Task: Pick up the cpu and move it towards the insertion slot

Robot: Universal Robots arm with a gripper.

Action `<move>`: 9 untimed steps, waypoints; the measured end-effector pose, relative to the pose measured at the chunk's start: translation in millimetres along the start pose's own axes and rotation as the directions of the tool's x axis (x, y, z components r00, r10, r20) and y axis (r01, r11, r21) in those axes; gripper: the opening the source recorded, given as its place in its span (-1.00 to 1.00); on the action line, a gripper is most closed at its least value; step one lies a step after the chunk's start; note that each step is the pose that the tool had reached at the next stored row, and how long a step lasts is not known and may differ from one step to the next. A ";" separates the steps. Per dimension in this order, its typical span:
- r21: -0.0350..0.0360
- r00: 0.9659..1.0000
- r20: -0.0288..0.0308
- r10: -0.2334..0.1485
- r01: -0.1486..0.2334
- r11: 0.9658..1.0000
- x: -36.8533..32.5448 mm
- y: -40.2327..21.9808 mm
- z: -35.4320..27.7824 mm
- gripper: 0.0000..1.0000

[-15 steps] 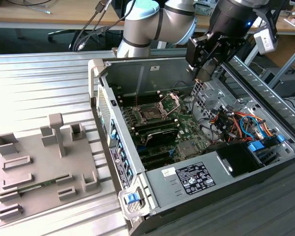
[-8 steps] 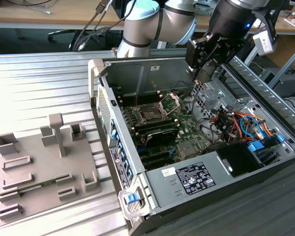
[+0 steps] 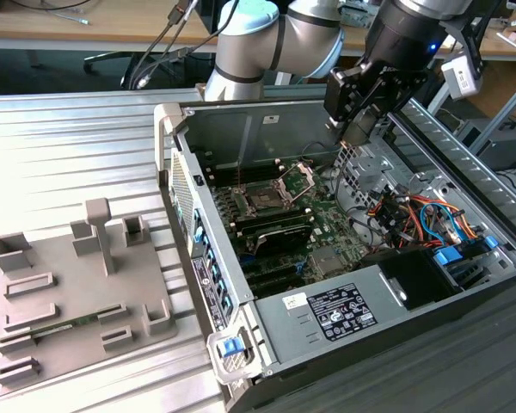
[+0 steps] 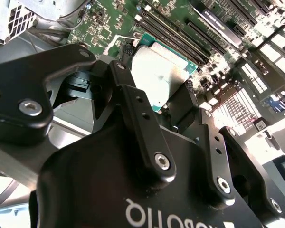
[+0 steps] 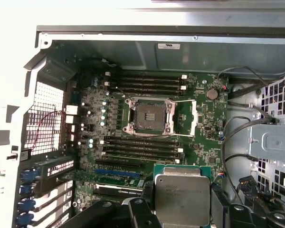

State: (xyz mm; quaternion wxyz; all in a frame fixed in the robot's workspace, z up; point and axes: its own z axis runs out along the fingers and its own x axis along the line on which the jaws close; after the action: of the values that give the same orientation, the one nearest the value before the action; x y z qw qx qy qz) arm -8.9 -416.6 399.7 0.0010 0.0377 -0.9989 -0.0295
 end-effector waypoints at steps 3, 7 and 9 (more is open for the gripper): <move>0.000 1.000 0.000 0.000 0.000 1.000 -0.4 -0.1 0.9 0.09; 0.000 1.000 0.000 0.000 0.000 1.000 -0.8 -0.2 1.9 0.09; 0.000 1.000 0.000 0.000 0.000 1.000 -1.0 -0.2 2.5 0.09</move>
State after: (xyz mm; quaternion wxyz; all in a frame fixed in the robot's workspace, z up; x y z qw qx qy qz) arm -7.9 -416.7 397.2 0.0010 0.0376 -0.9989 -0.0294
